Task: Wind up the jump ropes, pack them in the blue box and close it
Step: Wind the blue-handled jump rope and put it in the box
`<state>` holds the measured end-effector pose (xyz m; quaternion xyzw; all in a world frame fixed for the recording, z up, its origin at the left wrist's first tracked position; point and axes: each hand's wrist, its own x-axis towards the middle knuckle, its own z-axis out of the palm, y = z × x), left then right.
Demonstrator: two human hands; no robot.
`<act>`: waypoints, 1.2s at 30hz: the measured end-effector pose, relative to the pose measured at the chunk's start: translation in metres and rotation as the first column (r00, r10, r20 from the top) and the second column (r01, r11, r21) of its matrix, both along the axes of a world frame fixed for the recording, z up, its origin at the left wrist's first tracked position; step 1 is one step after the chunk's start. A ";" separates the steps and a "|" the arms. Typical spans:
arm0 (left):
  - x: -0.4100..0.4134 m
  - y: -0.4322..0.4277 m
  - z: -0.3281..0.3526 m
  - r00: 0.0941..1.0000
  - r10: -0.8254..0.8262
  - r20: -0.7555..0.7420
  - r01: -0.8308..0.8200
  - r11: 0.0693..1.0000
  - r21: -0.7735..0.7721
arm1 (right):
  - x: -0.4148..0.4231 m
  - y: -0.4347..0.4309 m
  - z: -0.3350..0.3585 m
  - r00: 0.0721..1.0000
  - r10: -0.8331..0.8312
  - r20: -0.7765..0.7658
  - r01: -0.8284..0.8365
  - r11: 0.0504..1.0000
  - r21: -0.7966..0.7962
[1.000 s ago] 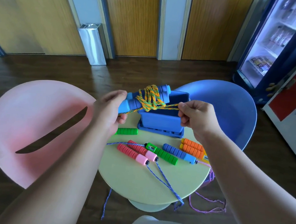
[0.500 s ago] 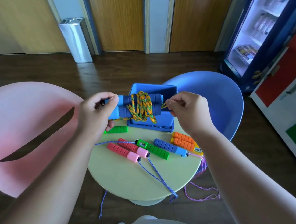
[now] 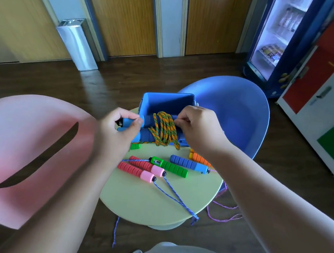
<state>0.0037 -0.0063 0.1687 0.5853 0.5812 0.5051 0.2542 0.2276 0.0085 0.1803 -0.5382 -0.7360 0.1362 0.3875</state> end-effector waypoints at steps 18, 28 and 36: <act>-0.009 0.006 -0.049 0.999 -0.040 -0.001 0.040 0.990 -0.132 | -0.031 -0.007 -0.035 0.995 0.066 -0.072 -0.081 0.968 -0.235; -0.020 0.004 -0.050 0.981 -0.037 0.189 0.051 0.996 -0.070 | -0.057 -0.005 -0.043 0.868 -0.205 -0.452 -0.075 0.846 -0.528; -0.033 0.014 -0.056 0.902 -0.013 0.432 0.179 0.921 -0.346 | -0.085 -0.033 -0.057 0.814 -0.243 -0.527 0.076 0.945 -0.319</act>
